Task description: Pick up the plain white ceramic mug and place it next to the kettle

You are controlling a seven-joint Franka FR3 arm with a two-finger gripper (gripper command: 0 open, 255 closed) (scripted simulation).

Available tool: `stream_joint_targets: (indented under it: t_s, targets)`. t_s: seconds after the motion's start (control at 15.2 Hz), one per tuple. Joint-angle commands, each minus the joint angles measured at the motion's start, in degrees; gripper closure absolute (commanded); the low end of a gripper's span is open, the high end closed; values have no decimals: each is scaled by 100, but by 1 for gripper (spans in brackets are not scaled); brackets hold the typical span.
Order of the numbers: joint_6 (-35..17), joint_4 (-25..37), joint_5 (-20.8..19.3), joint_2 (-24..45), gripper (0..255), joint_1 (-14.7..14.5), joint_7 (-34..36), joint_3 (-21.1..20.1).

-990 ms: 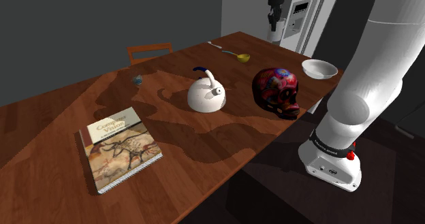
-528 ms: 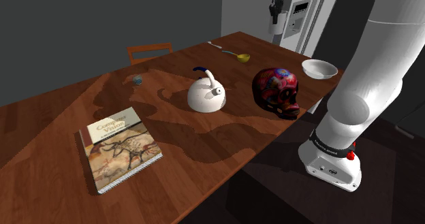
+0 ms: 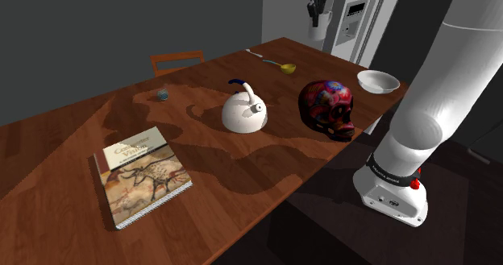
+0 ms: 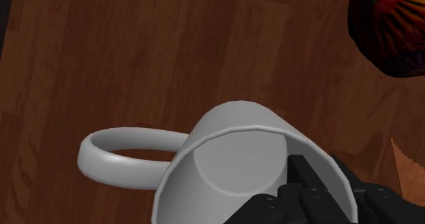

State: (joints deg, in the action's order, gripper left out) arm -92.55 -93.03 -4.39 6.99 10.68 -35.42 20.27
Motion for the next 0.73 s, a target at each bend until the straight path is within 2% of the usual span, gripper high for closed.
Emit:
stream_joint_targets:
  t_s: [0.0,0.66]
  targets:
    - [0,-128,-12,-104,255,-167,296,-123]
    - [135,-193,93,-196,255,-888,1610,-733]
